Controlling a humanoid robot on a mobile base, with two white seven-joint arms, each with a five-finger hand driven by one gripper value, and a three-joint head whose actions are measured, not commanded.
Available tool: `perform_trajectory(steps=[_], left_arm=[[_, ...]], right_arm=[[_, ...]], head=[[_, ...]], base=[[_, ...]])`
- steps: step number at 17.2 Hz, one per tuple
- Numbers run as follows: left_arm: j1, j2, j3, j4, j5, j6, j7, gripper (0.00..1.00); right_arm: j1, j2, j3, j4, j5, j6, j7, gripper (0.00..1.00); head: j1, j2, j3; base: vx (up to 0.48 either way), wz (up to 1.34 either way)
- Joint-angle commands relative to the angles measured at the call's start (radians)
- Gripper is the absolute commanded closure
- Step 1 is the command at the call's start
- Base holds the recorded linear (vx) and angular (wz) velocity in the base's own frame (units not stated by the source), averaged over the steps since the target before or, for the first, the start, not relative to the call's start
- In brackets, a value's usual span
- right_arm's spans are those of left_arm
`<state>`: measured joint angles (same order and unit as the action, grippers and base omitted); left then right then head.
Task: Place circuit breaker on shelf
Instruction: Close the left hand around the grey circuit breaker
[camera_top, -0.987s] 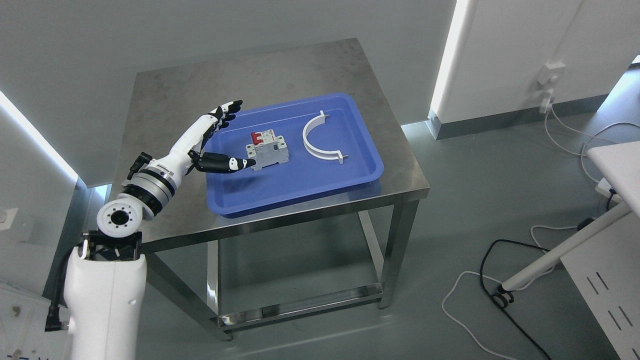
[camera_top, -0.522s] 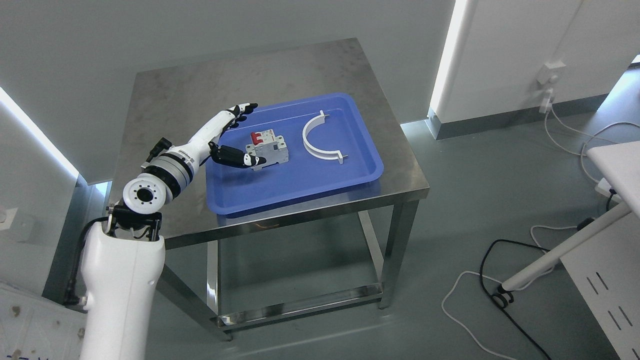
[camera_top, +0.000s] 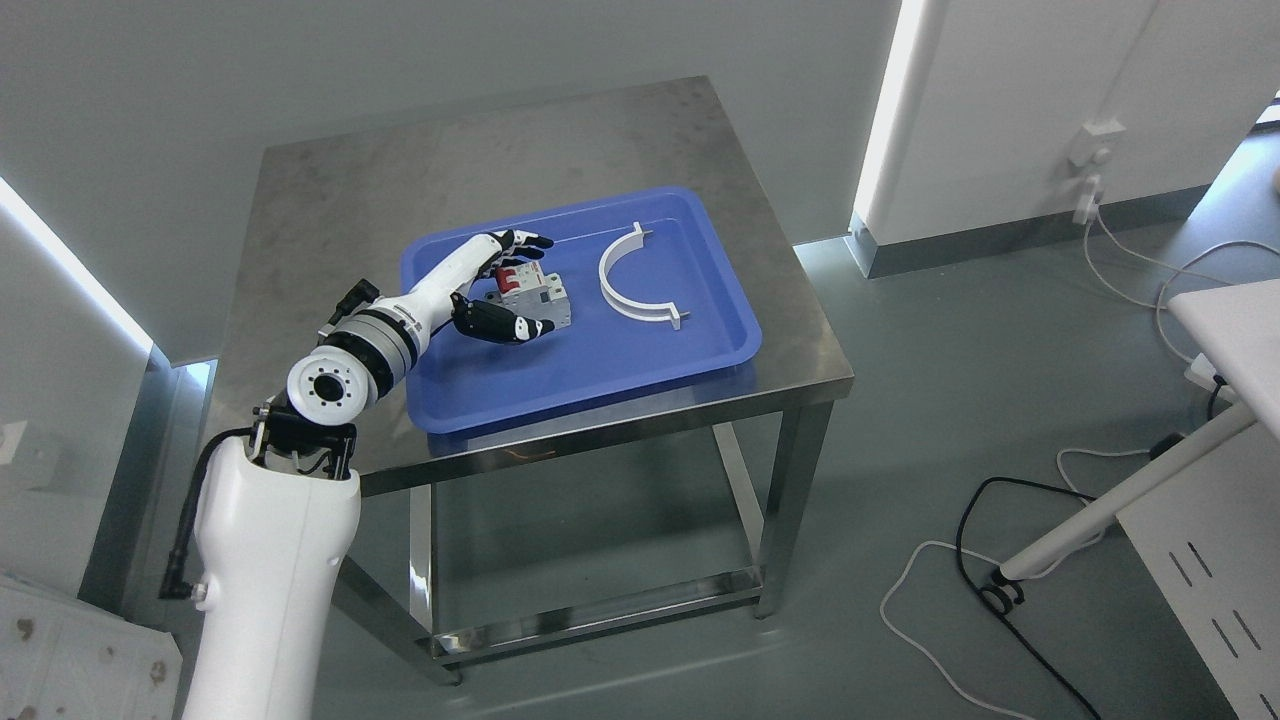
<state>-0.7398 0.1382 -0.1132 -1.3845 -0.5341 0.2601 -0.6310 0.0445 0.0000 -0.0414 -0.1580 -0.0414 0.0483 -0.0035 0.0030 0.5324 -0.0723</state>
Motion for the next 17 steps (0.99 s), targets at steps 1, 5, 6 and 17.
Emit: perform_trajectory(steps=[1,5,6,17], left_arm=[[0.000,-0.019,0.016,0.039,-0.012,-0.001,-0.001,0.43],[0.013,-0.023,0.070,0.039,-0.007,-0.008,-0.001,0.60],[0.013,-0.023,0.076,0.039,-0.006,-0.015,-0.001,0.62],[0.017,-0.121,0.296,-0.028,0.233,-0.318,0.277,0.81]], right_arm=[[0.000,-0.017,0.000,0.000,0.000,-0.001,0.000,0.00],[0.000,-0.017,0.000,0.000,0.000,-0.001,0.000,0.00],[0.000,-0.017,0.000,0.000,0.000,-0.001,0.000,0.00],[0.000,-0.017,0.000,0.000,0.000,-0.001,0.000,0.00]], head=[[0.0000,0.000,0.000],[0.0000,0.000,0.000],[0.0000,0.000,0.000],[0.0000,0.000,0.000]], base=[[0.009,-0.02],[0.000,0.00],[0.002,-0.02],[0.000,0.00]])
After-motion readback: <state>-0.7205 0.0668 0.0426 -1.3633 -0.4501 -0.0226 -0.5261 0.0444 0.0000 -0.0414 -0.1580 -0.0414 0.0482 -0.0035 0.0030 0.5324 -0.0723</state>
